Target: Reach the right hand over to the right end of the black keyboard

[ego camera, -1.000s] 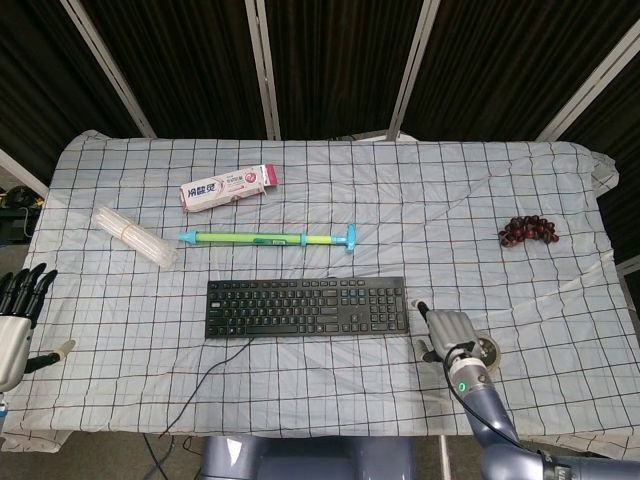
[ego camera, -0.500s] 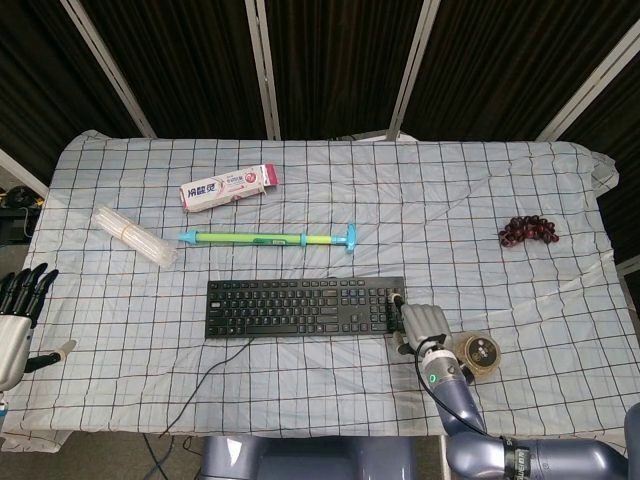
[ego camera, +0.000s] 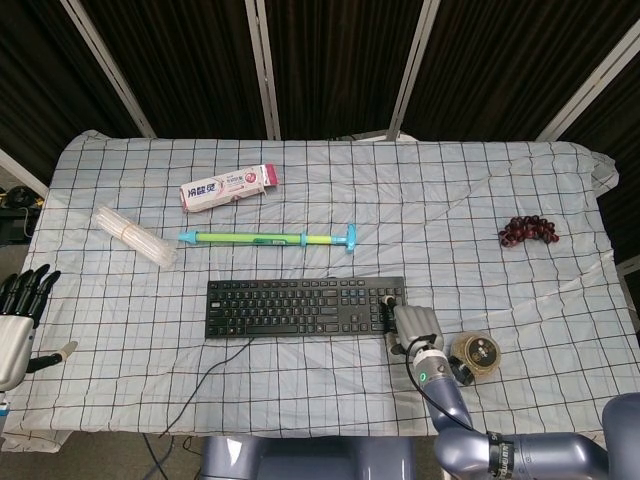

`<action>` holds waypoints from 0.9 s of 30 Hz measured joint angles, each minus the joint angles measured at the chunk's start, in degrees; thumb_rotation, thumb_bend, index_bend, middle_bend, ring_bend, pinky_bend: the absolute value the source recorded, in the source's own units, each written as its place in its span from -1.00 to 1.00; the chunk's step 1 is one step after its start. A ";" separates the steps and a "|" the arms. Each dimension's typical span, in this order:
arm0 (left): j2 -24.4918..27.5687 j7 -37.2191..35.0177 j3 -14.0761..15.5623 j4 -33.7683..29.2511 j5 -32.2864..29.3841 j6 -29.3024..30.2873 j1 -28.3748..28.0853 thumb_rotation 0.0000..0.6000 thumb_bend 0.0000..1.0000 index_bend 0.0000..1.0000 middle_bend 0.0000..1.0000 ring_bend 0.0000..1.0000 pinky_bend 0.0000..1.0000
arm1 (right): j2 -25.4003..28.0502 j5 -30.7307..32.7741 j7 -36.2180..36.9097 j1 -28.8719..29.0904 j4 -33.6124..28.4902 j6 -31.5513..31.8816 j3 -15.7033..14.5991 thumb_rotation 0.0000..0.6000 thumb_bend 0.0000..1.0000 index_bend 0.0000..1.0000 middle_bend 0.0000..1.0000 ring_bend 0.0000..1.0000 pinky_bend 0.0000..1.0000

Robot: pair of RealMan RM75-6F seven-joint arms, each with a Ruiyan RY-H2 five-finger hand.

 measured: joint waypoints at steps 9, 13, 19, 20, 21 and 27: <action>0.03 0.00 -0.01 0.04 0.00 0.04 -0.01 1.00 -0.88 -1.00 -1.00 -1.00 -1.00 | -0.99 1.48 0.00 0.44 1.10 -0.24 -0.93 1.00 0.03 -0.76 0.88 0.82 0.60; -0.09 0.08 -0.11 0.14 -0.17 0.07 -0.01 1.00 -0.88 -1.00 -1.00 -1.00 -1.00 | -1.60 1.50 0.52 0.41 1.04 -0.18 -1.13 1.00 0.03 -0.76 0.88 0.82 0.60; -0.09 0.00 -0.16 0.21 -0.07 0.24 0.00 1.00 -0.88 -1.00 -1.00 -1.00 -1.00 | -2.55 1.53 0.51 0.67 0.82 0.40 -1.43 1.00 0.03 -0.76 0.88 0.82 0.60; -0.09 0.01 -0.16 0.27 -0.09 0.26 0.01 1.00 -0.88 -1.00 -1.00 -1.00 -1.00 | -2.65 1.52 0.51 0.69 0.81 0.54 -1.47 1.00 0.03 -0.76 0.88 0.82 0.60; -0.11 0.01 -0.18 0.32 -0.11 0.31 0.03 1.00 -0.88 -1.00 -1.00 -1.00 -1.00 | -2.73 1.51 0.51 0.71 0.82 0.68 -1.50 1.00 0.03 -0.76 0.88 0.82 0.60; -0.12 -0.09 -0.19 0.43 -0.08 0.28 -0.01 1.00 -0.88 -1.00 -1.00 -1.00 -1.00 | -3.07 1.90 0.38 0.87 0.80 1.17 -1.66 1.00 0.03 -0.76 0.88 0.82 0.60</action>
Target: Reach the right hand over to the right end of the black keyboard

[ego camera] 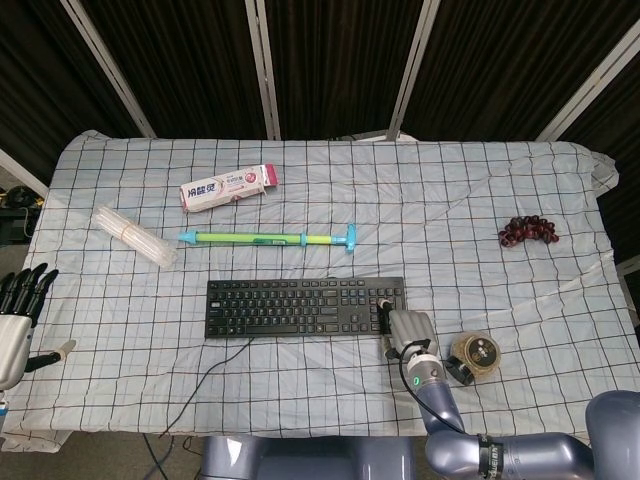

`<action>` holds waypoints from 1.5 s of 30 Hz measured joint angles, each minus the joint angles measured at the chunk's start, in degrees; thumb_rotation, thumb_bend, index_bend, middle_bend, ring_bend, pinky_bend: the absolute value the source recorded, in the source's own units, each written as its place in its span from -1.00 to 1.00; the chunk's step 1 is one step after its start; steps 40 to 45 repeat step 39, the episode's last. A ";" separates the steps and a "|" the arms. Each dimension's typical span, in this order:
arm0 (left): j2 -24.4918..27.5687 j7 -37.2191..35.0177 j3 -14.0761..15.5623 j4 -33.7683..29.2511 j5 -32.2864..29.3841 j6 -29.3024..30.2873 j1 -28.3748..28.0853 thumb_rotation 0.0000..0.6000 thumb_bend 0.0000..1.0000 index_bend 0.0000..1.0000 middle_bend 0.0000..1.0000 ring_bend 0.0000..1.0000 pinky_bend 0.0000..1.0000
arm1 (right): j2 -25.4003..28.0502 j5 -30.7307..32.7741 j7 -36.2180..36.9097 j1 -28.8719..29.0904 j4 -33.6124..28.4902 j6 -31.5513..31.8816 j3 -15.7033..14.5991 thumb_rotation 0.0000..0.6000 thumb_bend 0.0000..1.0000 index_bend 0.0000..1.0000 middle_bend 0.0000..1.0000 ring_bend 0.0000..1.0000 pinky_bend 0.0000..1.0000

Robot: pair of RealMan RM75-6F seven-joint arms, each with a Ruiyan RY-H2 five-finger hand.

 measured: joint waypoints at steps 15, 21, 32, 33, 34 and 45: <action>-0.08 0.07 0.04 0.07 -0.23 -0.09 0.06 1.00 -0.88 -1.00 -1.00 -1.00 -1.00 | 0.86 -6.81 1.40 -0.09 -1.23 1.91 0.08 1.00 -0.06 -0.78 0.72 0.59 0.46; -0.09 0.28 0.15 0.07 0.05 0.14 0.14 1.00 -0.88 -1.00 -1.00 -1.00 -1.00 | 4.29 -22.30 3.62 -2.01 -4.53 6.45 -1.89 1.00 -0.33 -0.84 -0.27 -0.42 -0.21; -0.36 2.02 1.04 -0.75 1.65 0.96 0.59 1.00 -0.88 -1.00 -1.00 -1.00 -1.00 | 21.83 -55.20 13.78 -15.48 -7.48 17.45 -20.42 1.00 -0.66 -1.00 -1.00 -1.00 -0.98; -0.42 2.28 1.13 -0.82 1.91 1.18 0.67 1.00 -0.88 -1.00 -1.00 -1.00 -1.00 | 23.14 -56.62 15.41 -17.01 -6.82 18.38 -21.70 1.00 -0.67 -1.00 -1.00 -1.00 -0.99; -0.48 2.50 1.18 -0.78 2.11 1.36 0.72 1.00 -0.88 -1.00 -1.00 -1.00 -1.00 | 24.34 -58.03 17.69 -18.91 -5.64 19.60 -22.92 1.00 -0.69 -1.00 -1.00 -1.00 -1.00; -0.77 2.96 1.20 -0.38 2.36 1.45 0.71 1.00 -0.88 -1.00 -1.00 -1.00 -1.00 | 26.39 -60.85 27.53 -25.26 1.56 23.22 -24.69 1.00 -0.74 -1.00 -1.00 -1.00 -1.00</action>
